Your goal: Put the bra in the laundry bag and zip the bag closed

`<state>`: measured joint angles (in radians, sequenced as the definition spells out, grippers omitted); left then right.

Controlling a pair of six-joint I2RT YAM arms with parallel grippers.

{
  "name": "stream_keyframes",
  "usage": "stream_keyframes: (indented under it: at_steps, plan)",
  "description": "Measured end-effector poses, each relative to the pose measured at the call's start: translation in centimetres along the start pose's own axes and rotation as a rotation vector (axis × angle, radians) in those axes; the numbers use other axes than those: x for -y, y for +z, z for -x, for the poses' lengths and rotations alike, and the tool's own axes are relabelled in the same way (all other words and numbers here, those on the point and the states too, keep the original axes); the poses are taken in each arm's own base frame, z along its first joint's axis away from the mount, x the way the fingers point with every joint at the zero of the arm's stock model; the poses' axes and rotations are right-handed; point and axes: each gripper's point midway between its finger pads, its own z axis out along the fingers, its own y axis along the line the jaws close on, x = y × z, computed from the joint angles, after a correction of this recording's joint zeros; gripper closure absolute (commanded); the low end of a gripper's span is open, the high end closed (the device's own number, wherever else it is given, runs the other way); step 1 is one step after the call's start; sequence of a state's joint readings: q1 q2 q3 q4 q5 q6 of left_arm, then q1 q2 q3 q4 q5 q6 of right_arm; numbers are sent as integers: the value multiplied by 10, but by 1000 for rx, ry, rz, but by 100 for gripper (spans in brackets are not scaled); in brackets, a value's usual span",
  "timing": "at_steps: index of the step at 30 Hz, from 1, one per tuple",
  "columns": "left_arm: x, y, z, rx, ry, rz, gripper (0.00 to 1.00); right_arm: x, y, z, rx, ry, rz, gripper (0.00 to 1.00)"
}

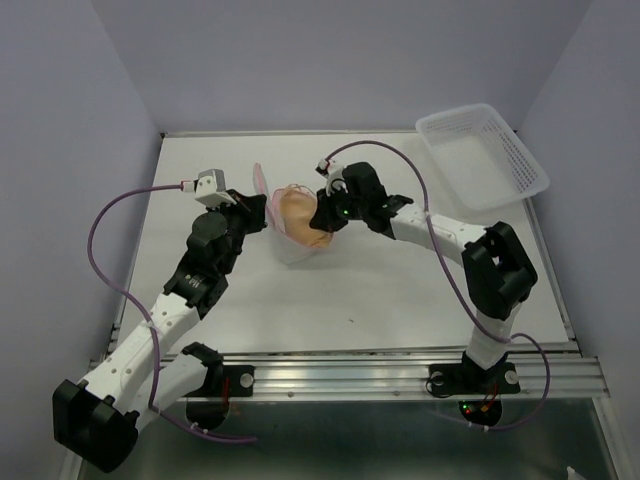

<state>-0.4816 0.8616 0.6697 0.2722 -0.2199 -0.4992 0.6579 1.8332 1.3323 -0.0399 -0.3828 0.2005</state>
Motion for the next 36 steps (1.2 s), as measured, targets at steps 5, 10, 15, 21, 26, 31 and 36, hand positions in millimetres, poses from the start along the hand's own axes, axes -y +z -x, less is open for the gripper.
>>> stream_keyframes:
  at_steps: [5,10,15,21,26,31,36]
  plan:
    - [0,1,-2,-5,-2,0,100,-15,3,-16,-69,-58,52,99]
    - [3,1,-4,-19,1,-21,100,-15,19,-15,-103,-61,61,99]
    - [15,-2,-10,-54,13,-89,100,-3,41,-18,-122,-7,19,99]
    - [29,-4,-15,-87,13,-167,100,-3,49,-16,-110,70,20,99]
    - [36,-5,-23,-122,14,-213,100,-13,51,2,-58,115,50,99]
    - [43,-7,-25,-136,9,-251,100,-18,57,21,-18,139,67,99]
    - [51,-10,-28,-152,-6,-298,100,-3,73,8,-36,185,18,97]
